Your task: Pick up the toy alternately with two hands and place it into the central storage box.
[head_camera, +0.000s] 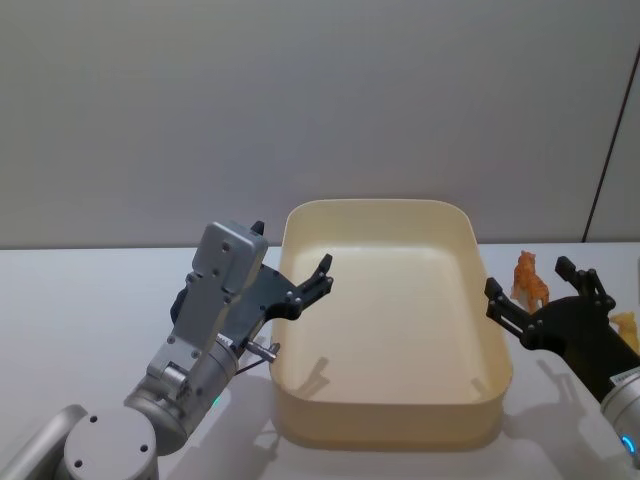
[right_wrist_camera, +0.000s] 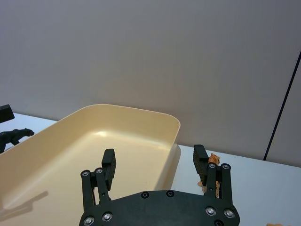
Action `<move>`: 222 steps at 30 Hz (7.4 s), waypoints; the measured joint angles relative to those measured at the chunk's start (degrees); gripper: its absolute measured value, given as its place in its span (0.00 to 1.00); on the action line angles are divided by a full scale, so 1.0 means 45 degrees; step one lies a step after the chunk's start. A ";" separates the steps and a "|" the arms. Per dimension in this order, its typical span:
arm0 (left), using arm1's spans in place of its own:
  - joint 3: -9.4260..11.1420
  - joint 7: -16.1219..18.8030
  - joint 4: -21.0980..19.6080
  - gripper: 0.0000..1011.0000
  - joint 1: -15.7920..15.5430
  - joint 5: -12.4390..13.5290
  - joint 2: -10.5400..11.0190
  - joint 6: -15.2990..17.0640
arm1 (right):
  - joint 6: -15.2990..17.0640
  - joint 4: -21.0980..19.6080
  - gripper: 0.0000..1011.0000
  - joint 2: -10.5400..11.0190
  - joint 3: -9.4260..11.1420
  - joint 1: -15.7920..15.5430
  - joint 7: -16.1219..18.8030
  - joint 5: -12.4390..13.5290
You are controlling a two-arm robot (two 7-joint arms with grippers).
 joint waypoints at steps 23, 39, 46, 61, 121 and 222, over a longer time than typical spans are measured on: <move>0.0000 0.0000 0.0000 0.99 0.0000 0.0000 0.0000 0.0000 | 0.0000 0.0001 0.99 0.0000 0.0000 0.0001 0.0000 0.0000; 0.0000 -0.0001 0.0000 0.99 0.0000 0.0000 0.0000 0.0000 | 0.0000 0.0001 0.99 0.0000 0.0000 0.0001 0.0000 0.0000; 0.0000 0.0000 0.0000 0.99 0.0000 0.0000 0.0000 0.0000 | 0.0000 0.0000 0.99 0.0000 0.0000 0.0001 0.0000 0.0000; 0.0000 0.0000 0.0000 0.99 0.0000 0.0000 0.0000 0.0000 | 0.0000 0.0000 0.99 0.0000 0.0000 0.0000 0.0000 0.0000; -0.0001 0.0001 0.0000 0.99 0.0000 0.0000 -0.0001 0.0000 | 0.1675 0.1071 0.99 0.0988 0.1302 -0.0947 -0.2349 0.0396; -0.0001 0.0001 0.0000 0.99 0.0000 0.0001 0.0000 -0.0001 | 0.0697 0.2318 0.96 -0.1043 0.0292 0.2316 0.2021 -0.0804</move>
